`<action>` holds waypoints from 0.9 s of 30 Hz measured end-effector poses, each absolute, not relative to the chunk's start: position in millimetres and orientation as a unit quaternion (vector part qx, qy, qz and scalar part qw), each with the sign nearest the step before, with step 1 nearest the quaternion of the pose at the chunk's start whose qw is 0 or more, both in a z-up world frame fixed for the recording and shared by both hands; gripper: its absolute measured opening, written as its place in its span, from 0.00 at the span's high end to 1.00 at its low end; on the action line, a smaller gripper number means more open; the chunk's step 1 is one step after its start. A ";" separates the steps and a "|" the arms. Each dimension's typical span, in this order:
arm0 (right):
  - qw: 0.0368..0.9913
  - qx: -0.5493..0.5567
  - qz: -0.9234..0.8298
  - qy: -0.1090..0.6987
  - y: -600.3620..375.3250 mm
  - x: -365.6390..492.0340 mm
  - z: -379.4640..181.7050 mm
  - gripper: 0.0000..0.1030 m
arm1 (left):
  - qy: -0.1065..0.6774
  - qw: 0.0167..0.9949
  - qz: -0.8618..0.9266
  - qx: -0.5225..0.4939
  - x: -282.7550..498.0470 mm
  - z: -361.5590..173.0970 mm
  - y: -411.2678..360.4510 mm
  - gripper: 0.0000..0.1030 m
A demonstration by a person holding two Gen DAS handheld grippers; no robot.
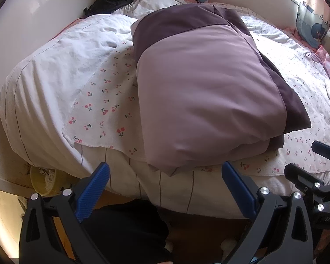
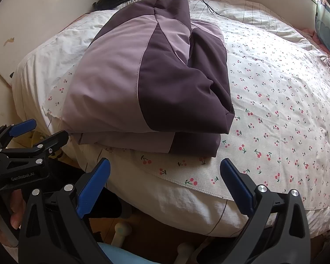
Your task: Fold large clothes
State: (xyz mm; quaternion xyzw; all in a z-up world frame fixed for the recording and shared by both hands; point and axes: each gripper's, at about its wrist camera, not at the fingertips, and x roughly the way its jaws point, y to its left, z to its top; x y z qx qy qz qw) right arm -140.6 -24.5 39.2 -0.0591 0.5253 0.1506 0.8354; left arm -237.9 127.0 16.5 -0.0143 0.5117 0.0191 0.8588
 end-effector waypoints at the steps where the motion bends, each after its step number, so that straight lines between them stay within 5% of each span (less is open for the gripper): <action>1: 0.835 -0.059 0.151 0.526 -24.5 -140.7 38.7 0.06 | 0.512 0.859 0.018 -0.013 -237.9 16.4 126.4 0.05; 27: 0.829 -0.060 0.157 0.533 -23.7 -140.2 29.5 0.06 | 0.515 0.857 0.012 -0.022 -238.1 15.6 124.9 0.05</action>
